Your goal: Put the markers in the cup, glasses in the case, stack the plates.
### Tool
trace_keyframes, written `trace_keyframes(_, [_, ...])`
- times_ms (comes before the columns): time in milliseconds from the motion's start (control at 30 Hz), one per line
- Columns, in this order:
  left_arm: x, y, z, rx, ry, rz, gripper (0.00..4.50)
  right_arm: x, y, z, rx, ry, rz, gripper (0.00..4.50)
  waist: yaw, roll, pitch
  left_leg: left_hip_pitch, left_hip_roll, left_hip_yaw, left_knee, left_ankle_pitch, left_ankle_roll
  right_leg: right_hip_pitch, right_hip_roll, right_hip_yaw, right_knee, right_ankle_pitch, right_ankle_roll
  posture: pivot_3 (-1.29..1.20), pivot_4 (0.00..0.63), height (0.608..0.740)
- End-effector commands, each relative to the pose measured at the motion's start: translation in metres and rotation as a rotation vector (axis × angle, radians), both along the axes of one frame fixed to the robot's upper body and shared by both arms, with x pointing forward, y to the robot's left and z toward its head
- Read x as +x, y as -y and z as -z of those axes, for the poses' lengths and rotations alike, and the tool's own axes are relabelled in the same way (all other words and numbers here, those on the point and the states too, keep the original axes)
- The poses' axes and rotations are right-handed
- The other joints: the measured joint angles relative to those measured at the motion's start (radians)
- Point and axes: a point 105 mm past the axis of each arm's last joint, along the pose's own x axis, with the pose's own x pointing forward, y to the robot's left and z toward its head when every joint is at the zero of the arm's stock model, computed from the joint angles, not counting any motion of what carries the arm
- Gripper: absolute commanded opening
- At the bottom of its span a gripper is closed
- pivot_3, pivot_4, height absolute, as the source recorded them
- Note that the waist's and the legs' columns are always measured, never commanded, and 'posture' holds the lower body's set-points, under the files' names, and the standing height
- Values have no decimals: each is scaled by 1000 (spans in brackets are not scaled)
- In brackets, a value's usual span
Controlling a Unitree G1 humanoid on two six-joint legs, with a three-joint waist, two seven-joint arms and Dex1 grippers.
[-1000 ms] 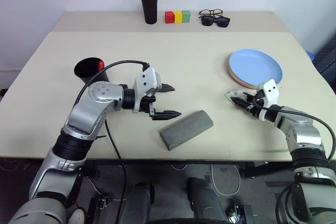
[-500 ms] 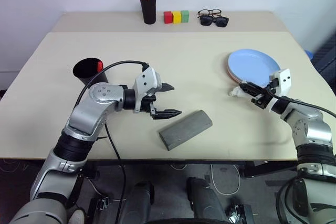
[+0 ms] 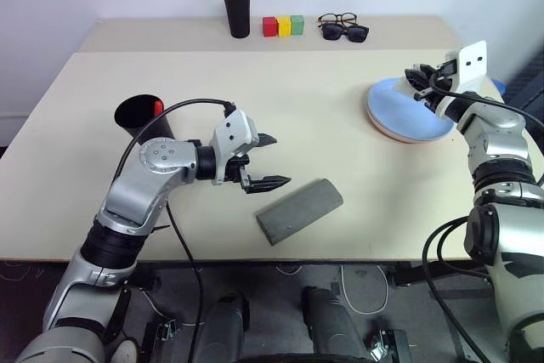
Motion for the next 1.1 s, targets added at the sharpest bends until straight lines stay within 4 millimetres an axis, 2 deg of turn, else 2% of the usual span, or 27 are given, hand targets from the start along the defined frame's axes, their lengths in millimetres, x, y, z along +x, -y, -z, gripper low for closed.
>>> trace_keyframes(33, [-4,-5,-12,-36,47,-40,4500,1,3,-19,-39,66,18,2330,-3,0,0,0,0,0,0,0,0,0,0,0,0,0,0,0,150,740])
trace_keyframes(167, [-3,-7,-12,-89,67,-97,4500,-5,8,-24,-61,106,8,2330,-6,0,0,0,0,0,0,0,0,0,0,0,0,0,0,0,150,740])
trace_keyframes(300, [-7,-11,-2,-132,68,-134,4500,-23,16,-23,-81,148,-70,2330,-5,0,0,1,0,0,0,0,0,1,0,0,0,0,0,0,150,740])
trace_keyframes(367, [-7,-15,7,-113,89,-160,4500,-38,21,-11,-115,115,-130,2330,-1,0,0,1,0,0,0,0,0,1,0,0,0,0,0,0,150,740])
trace_keyframes(533, [-12,-27,20,-155,53,-181,4500,-96,31,24,-120,-1,-219,2330,19,0,0,2,0,-1,0,0,0,3,0,0,0,0,0,0,150,740])
trace_keyframes(633, [-12,-30,23,-191,45,-193,4500,-129,35,39,-99,-67,-234,2330,20,2,0,2,0,0,2,0,0,3,0,1,0,-2,-3,0,150,740])
trace_keyframes(733, [-15,-39,24,-200,61,-189,4500,-166,32,55,-114,-145,-273,2330,19,2,-1,4,0,2,2,0,0,5,0,1,0,-2,-3,0,150,740])
trace_keyframes(800, [-13,-42,27,-199,51,-208,4500,-178,35,57,-99,-160,-254,2330,17,1,0,5,1,2,2,0,0,5,0,1,0,-3,-4,0,150,740])
trace_keyframes(933, [-22,-51,26,-219,35,-205,4500,-203,32,63,-75,-192,-243,2330,18,1,-1,6,1,5,4,0,0,5,0,4,0,-4,-1,0,150,740])
trace_keyframes(1100, [-28,-58,33,-198,22,-242,4500,-212,30,61,-58,-210,-230,2330,20,1,0,5,1,5,4,0,-1,5,-1,4,-1,-5,-1,0,150,740])
